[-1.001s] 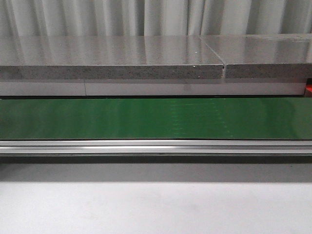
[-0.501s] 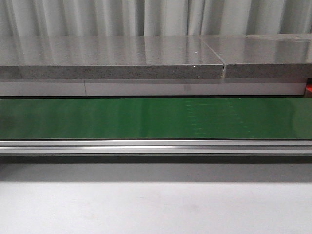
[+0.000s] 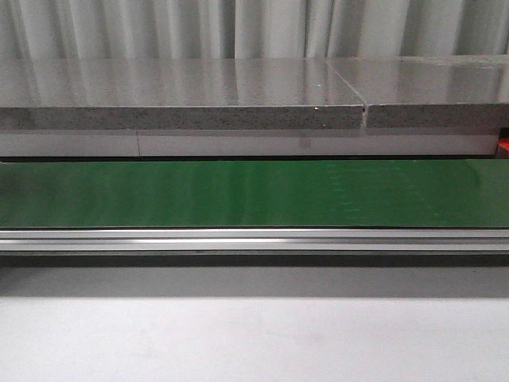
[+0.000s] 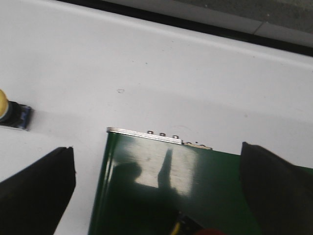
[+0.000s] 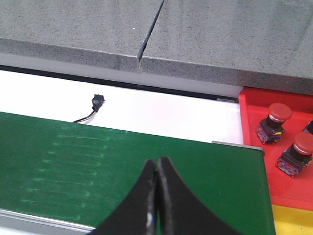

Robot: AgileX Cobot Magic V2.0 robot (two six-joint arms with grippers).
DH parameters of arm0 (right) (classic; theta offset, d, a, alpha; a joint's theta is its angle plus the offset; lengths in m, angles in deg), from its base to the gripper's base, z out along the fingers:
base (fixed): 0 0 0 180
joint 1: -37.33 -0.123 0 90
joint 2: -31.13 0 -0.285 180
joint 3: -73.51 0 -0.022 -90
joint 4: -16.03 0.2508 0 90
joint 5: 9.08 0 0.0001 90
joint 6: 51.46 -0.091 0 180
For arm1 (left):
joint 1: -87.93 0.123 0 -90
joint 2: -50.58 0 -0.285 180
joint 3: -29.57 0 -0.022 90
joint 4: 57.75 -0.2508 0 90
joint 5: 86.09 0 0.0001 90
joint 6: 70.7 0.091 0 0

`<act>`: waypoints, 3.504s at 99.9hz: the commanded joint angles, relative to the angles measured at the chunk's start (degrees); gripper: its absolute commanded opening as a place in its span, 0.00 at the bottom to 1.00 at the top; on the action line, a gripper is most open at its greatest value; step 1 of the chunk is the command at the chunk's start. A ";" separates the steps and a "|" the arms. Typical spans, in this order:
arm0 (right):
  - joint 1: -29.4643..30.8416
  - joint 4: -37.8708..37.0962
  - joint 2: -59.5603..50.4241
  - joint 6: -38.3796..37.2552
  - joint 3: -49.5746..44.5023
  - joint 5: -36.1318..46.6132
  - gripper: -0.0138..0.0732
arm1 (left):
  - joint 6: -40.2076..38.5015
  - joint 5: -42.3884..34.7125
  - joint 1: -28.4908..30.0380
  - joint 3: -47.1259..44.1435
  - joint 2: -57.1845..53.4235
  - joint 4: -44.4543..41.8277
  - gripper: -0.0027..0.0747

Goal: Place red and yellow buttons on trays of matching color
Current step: 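Set the red button on the green belt and open the left gripper, then grasp the yellow button with the left gripper and set it on the belt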

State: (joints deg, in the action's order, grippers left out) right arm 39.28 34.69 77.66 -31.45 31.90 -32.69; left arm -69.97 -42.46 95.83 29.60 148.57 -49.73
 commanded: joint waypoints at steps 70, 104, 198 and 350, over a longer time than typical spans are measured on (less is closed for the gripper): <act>-0.12 0.39 -0.13 0.60 1.38 3.74 0.08 | -0.36 -10.11 17.28 2.00 12.53 1.10 0.89; -0.12 0.39 -0.13 0.60 1.38 3.74 0.08 | -0.36 -10.91 17.28 8.03 20.63 1.84 0.89; -0.12 0.39 -0.13 0.60 1.38 3.74 0.08 | -0.36 -3.52 17.28 20.22 29.08 2.74 0.11; -0.12 0.39 -0.13 0.60 1.38 3.74 0.08 | 0.15 -5.98 -0.34 -11.48 -6.61 1.67 0.01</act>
State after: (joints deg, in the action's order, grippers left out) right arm 39.28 34.69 77.66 -31.45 31.90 -32.69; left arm -69.97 -45.34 95.91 17.02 144.23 -48.10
